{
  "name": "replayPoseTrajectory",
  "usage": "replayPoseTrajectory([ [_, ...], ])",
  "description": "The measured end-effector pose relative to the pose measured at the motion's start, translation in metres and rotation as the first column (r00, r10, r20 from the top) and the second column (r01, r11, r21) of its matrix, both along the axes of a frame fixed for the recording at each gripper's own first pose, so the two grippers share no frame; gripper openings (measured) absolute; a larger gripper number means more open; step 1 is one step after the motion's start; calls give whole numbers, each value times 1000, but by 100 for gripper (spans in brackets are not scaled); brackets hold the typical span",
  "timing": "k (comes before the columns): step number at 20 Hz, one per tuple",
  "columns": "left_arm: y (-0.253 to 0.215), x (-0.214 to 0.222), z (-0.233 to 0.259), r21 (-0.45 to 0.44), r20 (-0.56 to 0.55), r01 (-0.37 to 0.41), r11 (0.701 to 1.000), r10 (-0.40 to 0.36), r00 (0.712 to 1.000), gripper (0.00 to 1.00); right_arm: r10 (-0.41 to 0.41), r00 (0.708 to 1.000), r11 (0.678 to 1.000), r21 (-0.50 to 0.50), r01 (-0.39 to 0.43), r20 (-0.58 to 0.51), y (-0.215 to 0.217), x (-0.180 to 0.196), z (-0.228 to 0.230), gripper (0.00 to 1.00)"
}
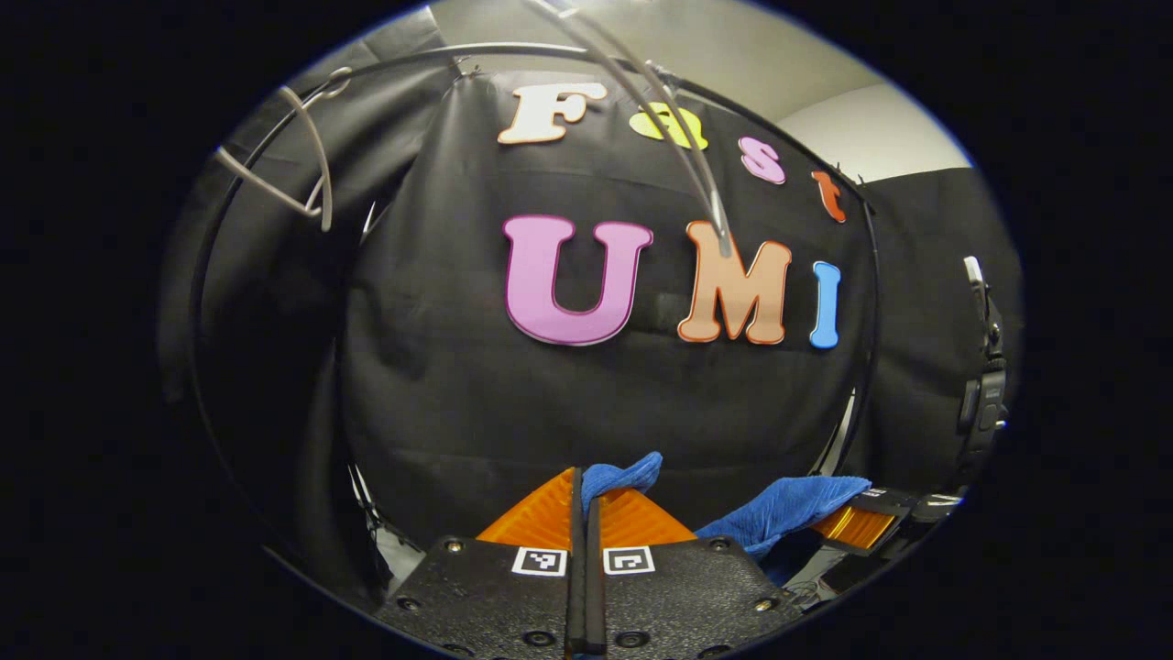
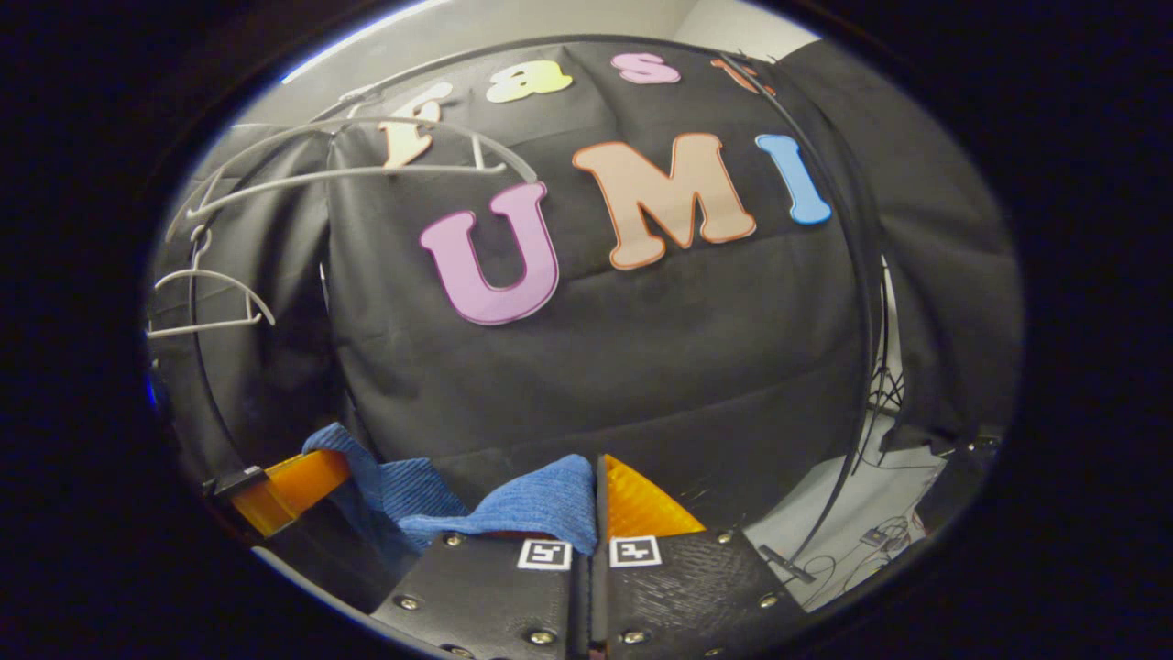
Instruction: Grasp the clothes on the hanger with both hands and then place them into the laundry hamper below.
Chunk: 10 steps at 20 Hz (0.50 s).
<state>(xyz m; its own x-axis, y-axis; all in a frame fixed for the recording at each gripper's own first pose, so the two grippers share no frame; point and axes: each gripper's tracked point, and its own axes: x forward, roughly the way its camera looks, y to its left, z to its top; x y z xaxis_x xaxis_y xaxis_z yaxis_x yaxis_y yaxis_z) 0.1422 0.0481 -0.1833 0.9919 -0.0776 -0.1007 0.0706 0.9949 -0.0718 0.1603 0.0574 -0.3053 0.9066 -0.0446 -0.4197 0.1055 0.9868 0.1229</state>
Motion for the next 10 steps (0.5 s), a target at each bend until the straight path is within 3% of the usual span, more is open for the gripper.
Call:
replayPoseTrajectory([
  [5,18,10,-62,-10,-88,-60,998,59,994,0,32,998,999,-34,-34,-59,0,-6,-49,1],
  [10,19,14,-129,33,-163,-54,998,59,985,0,48,987,993,-101,-64,-152,3,-17,-109,2],
])
